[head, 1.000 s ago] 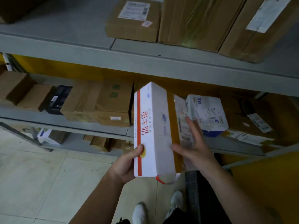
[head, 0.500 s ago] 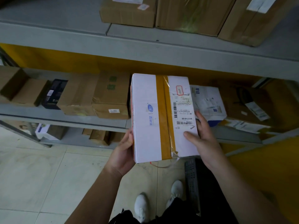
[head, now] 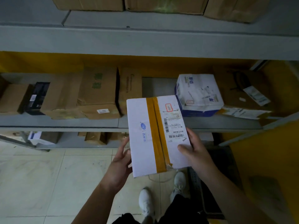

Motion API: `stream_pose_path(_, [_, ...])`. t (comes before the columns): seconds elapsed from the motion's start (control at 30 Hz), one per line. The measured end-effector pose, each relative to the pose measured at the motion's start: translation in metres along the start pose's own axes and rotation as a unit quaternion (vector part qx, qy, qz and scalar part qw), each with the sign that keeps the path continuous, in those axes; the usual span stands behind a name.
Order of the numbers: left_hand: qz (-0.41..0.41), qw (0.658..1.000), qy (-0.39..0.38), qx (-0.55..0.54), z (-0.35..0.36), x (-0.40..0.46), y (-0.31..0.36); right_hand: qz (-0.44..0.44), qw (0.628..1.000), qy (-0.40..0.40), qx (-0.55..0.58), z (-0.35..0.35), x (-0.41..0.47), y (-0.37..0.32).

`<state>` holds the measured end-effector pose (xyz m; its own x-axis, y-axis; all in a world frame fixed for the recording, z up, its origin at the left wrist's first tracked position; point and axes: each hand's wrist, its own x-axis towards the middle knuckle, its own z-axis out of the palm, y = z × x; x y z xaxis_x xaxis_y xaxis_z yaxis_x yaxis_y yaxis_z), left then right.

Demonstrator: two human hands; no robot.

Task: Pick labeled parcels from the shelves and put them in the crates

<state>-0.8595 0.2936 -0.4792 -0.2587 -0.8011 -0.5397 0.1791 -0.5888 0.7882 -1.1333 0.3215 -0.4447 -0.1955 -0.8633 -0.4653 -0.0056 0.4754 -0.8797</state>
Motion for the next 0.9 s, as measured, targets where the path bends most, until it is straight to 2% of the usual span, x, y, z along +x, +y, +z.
stream_pose_path(0.27, [-0.028,0.993,-0.029,0.111,0.030,0.033,-0.014,0.053,0.998,0.035,0.007,-0.037,0.032,0.042])
stream_pose_path(0.47, [-0.074,0.986,-0.042,0.146,0.044,0.070,-0.001,0.030,0.999,0.024,-0.011,-0.050,0.079,0.035])
stream_pose_path(0.6, [-0.112,0.986,-0.039,0.116,0.040,0.092,0.004,0.014,1.000,0.026,-0.009,-0.041,0.094,0.032])
stream_pose_path(0.7, [-0.114,0.986,0.003,0.118,0.039,0.112,0.008,-0.005,0.999,0.038,-0.013,-0.034,0.101,0.035])
stream_pose_path(0.8, [-0.120,0.985,0.088,0.092,0.039,0.133,0.006,-0.020,0.998,0.039,-0.036,-0.025,0.113,0.043])
stream_pose_path(0.9, [-0.112,0.983,0.149,0.001,0.039,0.146,-0.003,0.045,0.991,0.112,-0.057,-0.010,0.123,0.048])
